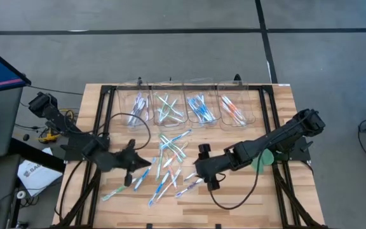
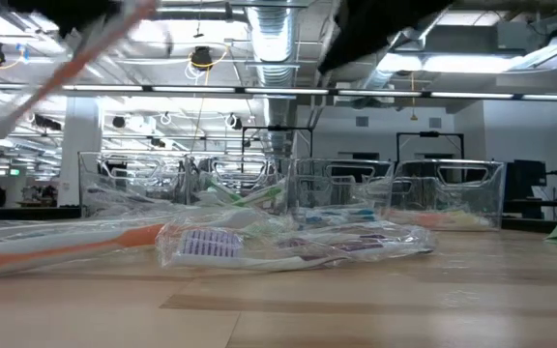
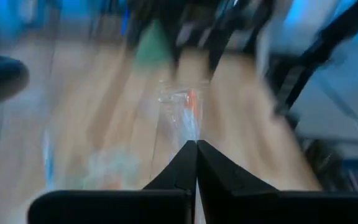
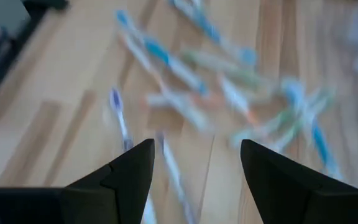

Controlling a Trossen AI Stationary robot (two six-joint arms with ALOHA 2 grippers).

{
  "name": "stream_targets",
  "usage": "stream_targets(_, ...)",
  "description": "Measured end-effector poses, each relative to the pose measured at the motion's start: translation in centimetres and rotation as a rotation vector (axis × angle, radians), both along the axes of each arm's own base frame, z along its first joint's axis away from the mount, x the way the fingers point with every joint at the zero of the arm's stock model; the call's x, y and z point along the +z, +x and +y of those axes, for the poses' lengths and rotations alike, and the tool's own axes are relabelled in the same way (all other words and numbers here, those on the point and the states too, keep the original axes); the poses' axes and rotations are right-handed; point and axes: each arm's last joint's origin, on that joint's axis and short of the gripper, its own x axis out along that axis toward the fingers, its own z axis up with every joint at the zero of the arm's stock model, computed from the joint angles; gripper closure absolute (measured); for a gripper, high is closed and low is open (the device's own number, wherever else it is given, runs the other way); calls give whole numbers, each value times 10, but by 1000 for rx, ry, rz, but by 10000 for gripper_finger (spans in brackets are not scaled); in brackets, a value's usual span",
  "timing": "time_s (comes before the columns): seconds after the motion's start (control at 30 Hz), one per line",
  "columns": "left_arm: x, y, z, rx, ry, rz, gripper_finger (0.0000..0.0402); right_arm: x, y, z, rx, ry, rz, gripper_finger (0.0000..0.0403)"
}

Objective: Pick & Place Toothbrushes
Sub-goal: Put the orange toothbrush into the right transparent bin

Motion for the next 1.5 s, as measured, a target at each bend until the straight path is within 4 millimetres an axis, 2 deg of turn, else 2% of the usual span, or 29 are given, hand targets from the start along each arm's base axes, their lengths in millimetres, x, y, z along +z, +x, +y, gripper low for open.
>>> stream_targets(0.1, 20, 8, -5, -60, 91, -194, 400, 7, 7, 1, 55, -24, -99, 168)
stream_targets(0.2, 30, 13, -7, -83, 158, -316, 400, 15, 14, 1, 80, -28, -205, 168)
stream_targets(0.43, 30, 38, -4, -83, 216, -454, 400, 32, 26, -5, 91, -34, -399, 168)
stream_targets(0.6, 26, 54, 9, -104, 217, -486, 400, 37, 31, -12, 67, -19, -456, 168)
stream_targets(0.9, 29, 65, 31, -113, 186, -534, 400, 39, 35, -21, 103, 17, -464, 168)
stream_targets(1.23, 21, 74, 32, -121, 182, -542, 400, 46, 43, -40, 83, 38, -542, 168)
stream_targets(1.5, 22, 74, 33, -120, 184, -551, 400, 49, 44, -40, 147, 83, -569, 168)
